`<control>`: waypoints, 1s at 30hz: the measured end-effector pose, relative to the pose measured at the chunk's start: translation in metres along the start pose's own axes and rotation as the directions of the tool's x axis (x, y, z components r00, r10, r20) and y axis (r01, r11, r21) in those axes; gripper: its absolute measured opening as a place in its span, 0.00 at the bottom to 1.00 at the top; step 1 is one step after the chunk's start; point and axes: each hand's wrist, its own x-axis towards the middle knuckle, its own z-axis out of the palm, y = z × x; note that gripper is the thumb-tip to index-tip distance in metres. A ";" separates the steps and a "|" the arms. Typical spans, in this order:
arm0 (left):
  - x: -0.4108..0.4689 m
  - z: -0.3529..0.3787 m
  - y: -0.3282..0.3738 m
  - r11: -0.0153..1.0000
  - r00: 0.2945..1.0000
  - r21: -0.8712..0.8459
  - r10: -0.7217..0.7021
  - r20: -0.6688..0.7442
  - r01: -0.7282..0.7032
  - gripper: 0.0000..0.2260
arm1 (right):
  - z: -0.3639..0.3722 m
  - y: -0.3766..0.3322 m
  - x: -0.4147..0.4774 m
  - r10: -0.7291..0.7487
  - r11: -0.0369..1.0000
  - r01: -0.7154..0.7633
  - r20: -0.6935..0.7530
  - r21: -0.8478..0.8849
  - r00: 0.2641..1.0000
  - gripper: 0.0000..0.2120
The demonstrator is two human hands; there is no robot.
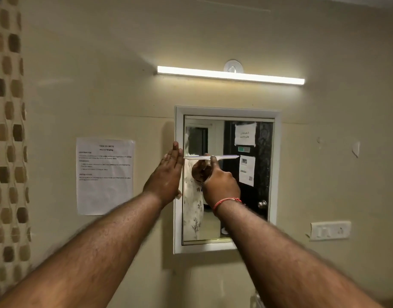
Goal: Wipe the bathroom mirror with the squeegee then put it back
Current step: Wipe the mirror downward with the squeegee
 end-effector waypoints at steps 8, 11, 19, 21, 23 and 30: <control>-0.034 0.033 -0.002 0.998 0.999 0.050 0.047 0.014 -0.048 0.66 | 0.032 0.032 -0.052 0.047 0.998 -0.041 0.110 -0.057 0.993 0.38; -0.044 0.048 -0.004 0.996 0.999 0.073 0.054 0.010 -0.054 0.66 | 0.053 0.046 -0.071 0.075 0.995 -0.066 0.125 -0.076 0.989 0.39; -0.066 0.082 -0.009 0.984 0.996 0.155 0.080 0.033 -0.084 0.69 | 0.095 0.088 -0.132 0.151 0.982 -0.113 0.271 -0.150 0.951 0.42; -0.071 0.090 -0.011 0.978 0.995 0.180 0.094 0.045 -0.100 0.69 | 0.106 0.100 -0.151 0.176 0.977 -0.127 0.319 -0.170 0.931 0.41; -0.076 0.095 -0.012 0.975 0.994 0.192 0.100 0.051 -0.108 0.68 | 0.113 0.107 -0.163 0.207 0.975 -0.167 0.324 -0.149 0.923 0.41; -0.087 0.106 -0.012 0.977 0.991 0.179 0.102 0.090 -0.117 0.70 | 0.122 0.111 -0.167 0.241 0.967 -0.200 0.321 -0.156 0.916 0.40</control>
